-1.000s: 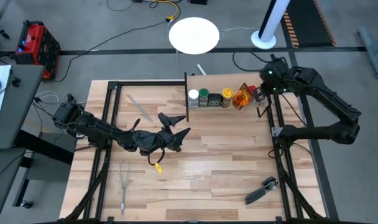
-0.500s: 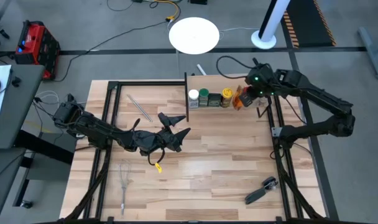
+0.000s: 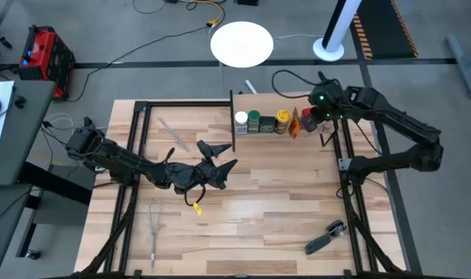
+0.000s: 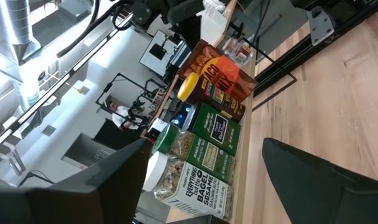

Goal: Shelf spices
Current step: Adjust the seasonings on the shelf

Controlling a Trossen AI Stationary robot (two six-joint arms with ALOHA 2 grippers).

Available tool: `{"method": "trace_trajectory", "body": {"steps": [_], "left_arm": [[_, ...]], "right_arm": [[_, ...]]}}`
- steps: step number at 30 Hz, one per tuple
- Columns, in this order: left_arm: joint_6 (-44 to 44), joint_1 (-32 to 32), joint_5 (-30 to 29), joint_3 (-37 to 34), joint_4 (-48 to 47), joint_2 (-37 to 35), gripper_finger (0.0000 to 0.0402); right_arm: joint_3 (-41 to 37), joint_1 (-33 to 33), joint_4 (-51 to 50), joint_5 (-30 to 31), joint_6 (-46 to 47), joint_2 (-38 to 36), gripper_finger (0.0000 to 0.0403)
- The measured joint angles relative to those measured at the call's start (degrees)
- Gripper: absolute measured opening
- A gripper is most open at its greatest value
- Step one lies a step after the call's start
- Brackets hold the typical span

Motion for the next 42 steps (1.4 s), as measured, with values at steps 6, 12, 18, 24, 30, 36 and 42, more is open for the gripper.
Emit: {"method": "trace_trajectory", "body": {"steps": [6, 12, 18, 24, 30, 36, 42], "left_arm": [[-0.8, 0.0, 0.0, 0.0, -0.3, 0.0, 0.0304], [-1.5, 0.0, 0.0, 0.0, -1.7, 0.0, 0.0304], [-1.5, 0.0, 0.0, 0.0, -1.9, 0.0, 0.0304], [-1.9, 0.0, 0.0, 0.0, -1.9, 0.0, 0.0304], [-1.9, 0.0, 0.0, 0.0, -2.0, 0.0, 0.0304], [-1.9, 0.0, 0.0, 0.0, -2.0, 0.0, 0.0304], [-1.9, 0.0, 0.0, 0.0, -2.0, 0.0, 0.0304]], "right_arm": [[0.0, -3.8, 0.1, 1.6, 0.1, -1.0, 0.0067], [0.0, -6.6, -2.5, 0.9, 0.9, 0.3, 0.0045], [0.0, -4.7, -3.0, 0.4, 1.2, 0.7, 0.0016], [0.0, -3.0, -3.1, 0.4, 1.6, 0.7, 0.0005], [0.0, -2.5, -3.5, 0.4, 1.5, 0.7, 0.0005], [-2.3, -2.6, -2.6, 0.9, 1.3, 0.7, 0.0005], [-2.9, -1.7, -1.4, 1.0, 1.4, 0.4, 0.0005]]}}
